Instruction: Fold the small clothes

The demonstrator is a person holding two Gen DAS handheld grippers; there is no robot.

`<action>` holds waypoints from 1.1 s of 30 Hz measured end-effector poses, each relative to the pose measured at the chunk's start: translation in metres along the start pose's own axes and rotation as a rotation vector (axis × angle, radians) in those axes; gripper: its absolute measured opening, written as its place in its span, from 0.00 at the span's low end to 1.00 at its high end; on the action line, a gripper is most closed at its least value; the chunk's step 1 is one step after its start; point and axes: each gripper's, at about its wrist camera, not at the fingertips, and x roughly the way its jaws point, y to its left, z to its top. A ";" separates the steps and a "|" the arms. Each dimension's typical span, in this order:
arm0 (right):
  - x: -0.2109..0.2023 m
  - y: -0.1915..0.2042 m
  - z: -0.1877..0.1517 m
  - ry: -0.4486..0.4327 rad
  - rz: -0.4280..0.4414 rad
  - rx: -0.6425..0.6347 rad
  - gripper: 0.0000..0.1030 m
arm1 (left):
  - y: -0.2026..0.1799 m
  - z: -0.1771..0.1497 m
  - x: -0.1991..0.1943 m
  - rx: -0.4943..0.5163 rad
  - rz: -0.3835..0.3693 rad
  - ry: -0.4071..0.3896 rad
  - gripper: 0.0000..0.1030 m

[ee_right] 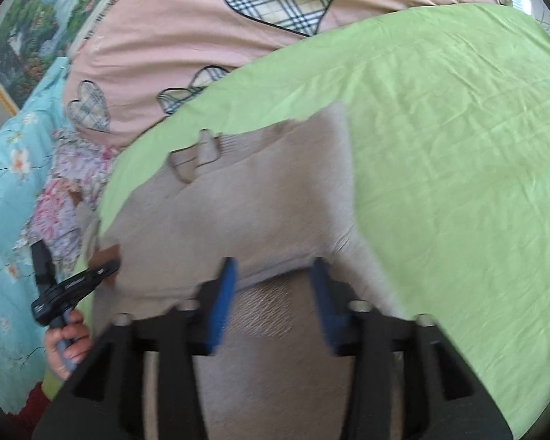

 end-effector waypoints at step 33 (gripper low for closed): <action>0.025 -0.021 0.045 -0.035 -0.203 -0.052 0.36 | -0.007 -0.014 -0.013 0.033 -0.022 0.073 0.17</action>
